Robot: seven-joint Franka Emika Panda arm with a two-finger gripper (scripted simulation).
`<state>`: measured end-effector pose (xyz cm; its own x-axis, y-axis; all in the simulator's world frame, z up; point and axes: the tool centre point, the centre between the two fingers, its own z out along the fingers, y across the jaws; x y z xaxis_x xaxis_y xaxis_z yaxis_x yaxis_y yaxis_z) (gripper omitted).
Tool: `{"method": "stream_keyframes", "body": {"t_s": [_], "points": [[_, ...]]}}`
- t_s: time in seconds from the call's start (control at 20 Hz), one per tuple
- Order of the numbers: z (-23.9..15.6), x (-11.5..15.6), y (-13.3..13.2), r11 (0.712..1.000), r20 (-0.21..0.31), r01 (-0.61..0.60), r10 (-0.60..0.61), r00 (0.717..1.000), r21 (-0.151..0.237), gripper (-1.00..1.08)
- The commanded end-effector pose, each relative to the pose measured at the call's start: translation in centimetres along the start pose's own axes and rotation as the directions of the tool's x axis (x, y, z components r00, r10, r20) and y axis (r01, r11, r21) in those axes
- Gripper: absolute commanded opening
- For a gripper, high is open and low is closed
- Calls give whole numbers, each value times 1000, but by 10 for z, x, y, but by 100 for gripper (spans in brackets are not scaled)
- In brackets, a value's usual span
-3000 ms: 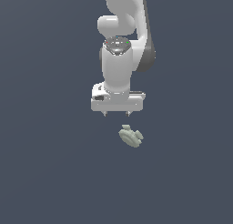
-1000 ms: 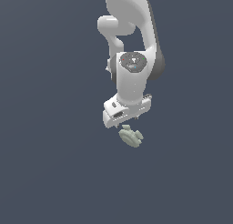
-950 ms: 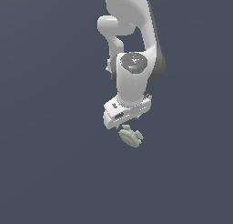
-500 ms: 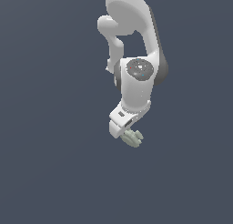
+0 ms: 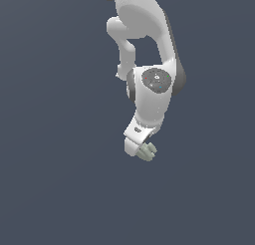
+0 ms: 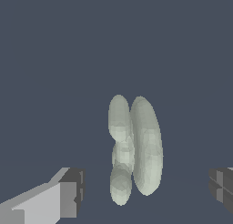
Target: Pick up the object and move it to a goal position.
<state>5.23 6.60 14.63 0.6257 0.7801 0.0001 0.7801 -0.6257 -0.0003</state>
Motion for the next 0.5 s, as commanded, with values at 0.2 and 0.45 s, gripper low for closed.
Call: {"method": "stream_keyframes", "body": {"t_s": [0.2, 0.45], "points": [[1, 1, 0, 1000, 0, 15, -15, 1000, 0, 100], [15, 1, 0, 1000, 0, 16, -16, 1000, 0, 100]]}}
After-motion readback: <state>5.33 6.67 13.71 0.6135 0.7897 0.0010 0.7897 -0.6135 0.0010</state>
